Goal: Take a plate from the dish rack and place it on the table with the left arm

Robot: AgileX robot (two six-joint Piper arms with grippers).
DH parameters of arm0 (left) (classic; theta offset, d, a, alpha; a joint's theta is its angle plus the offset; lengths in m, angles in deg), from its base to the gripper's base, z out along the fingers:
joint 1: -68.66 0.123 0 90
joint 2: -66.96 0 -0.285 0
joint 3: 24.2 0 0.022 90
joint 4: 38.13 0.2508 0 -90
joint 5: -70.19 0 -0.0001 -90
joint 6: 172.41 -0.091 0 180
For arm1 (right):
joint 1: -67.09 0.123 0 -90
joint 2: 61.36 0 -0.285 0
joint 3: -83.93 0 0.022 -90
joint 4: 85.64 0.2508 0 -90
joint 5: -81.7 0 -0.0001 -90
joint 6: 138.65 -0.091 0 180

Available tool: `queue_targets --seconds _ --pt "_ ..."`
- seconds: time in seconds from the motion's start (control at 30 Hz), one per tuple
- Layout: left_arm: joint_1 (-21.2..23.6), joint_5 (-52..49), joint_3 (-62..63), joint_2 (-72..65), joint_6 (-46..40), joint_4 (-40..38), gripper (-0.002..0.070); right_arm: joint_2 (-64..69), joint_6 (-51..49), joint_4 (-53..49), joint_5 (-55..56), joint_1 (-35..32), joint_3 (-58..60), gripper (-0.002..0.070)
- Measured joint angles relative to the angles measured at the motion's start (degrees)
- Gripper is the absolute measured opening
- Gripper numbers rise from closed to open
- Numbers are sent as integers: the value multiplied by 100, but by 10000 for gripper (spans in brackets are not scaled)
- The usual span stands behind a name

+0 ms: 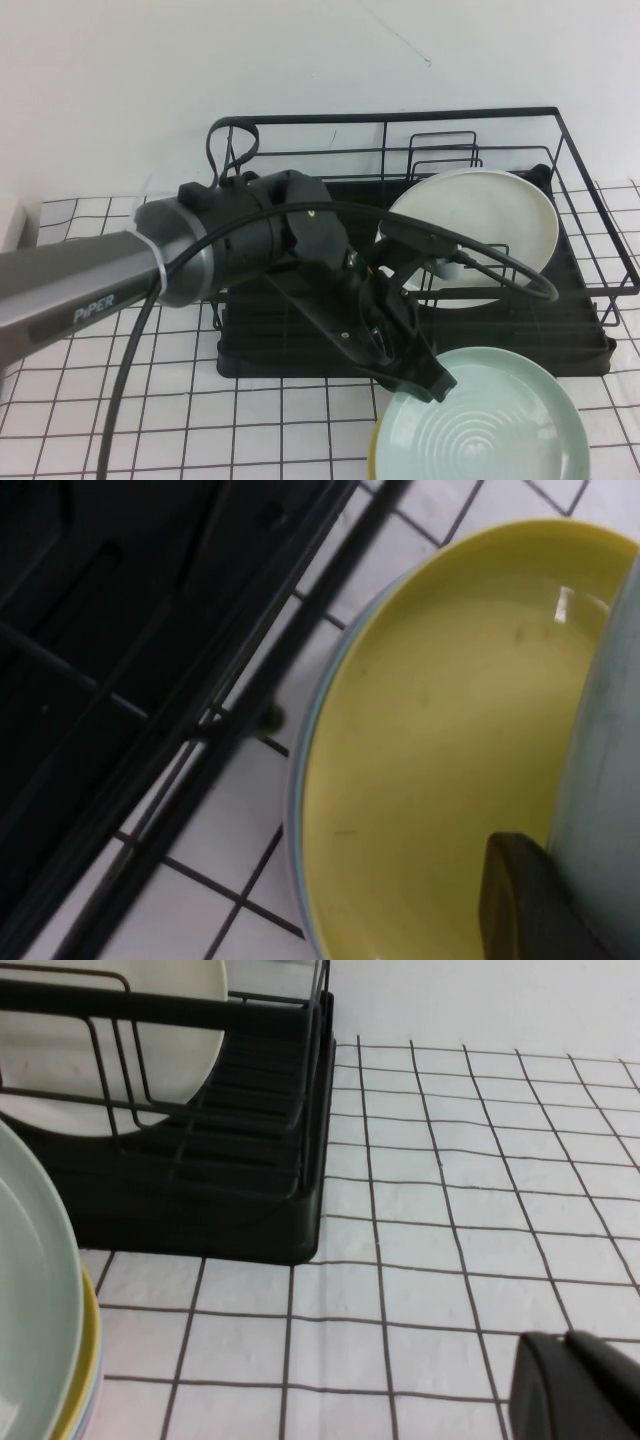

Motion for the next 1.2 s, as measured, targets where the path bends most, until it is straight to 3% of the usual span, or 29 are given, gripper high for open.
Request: queue_targets --seconds 0.33,0.43,0.6,0.73,0.87,1.03,1.2 --pt "-4 33 0 -47 -32 367 88 0 0 0 0 0 0 -1" --pt "-13 61 0 -60 -32 619 193 0 0 0 0 0 0 -1" --pt "-13 61 0 -64 -32 654 467 0 0 0 0 0 0 -1" --pt "-13 61 0 -40 -32 635 512 0 0 0 0 0 0 -1" --pt "-13 -36 0 166 -43 585 447 0 0 0 0 0 0 -1" --pt "-13 -319 0 860 -605 638 95 0 0 0 0 0 0 -1" --pt "-13 -376 0 1609 -415 869 13 0 0 0 0 0 0 -1"
